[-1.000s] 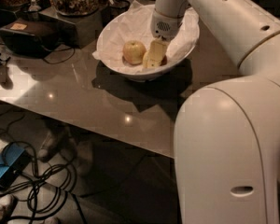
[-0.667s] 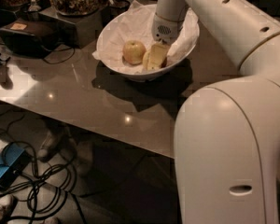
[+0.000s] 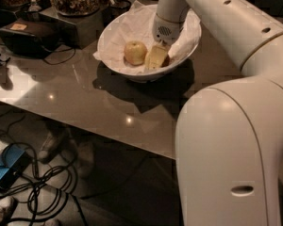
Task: Pick apple from white bowl
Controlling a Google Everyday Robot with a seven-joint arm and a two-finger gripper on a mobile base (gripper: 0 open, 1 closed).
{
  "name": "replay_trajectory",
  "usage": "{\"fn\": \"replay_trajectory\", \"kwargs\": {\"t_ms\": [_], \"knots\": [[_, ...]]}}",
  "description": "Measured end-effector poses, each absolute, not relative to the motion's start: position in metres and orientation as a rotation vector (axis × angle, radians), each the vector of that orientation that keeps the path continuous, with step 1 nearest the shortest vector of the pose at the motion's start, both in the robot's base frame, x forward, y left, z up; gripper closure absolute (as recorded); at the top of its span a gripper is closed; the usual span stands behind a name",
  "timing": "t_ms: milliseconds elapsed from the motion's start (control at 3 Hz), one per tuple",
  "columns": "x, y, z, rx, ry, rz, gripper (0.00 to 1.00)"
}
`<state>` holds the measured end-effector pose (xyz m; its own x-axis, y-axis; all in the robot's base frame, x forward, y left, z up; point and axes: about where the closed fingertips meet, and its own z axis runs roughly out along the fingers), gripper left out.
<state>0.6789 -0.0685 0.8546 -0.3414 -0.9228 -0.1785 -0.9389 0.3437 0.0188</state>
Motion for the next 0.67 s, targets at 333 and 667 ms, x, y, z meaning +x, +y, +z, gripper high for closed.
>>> {"fn": "replay_trajectory", "kwargs": {"t_ms": [333,667], "knots": [[0.6789,-0.0685,0.8546,-1.716,2.46,0.178,0.93],[0.6848,-0.0649,0.8532,-1.705,2.442,0.171,1.0]]}}
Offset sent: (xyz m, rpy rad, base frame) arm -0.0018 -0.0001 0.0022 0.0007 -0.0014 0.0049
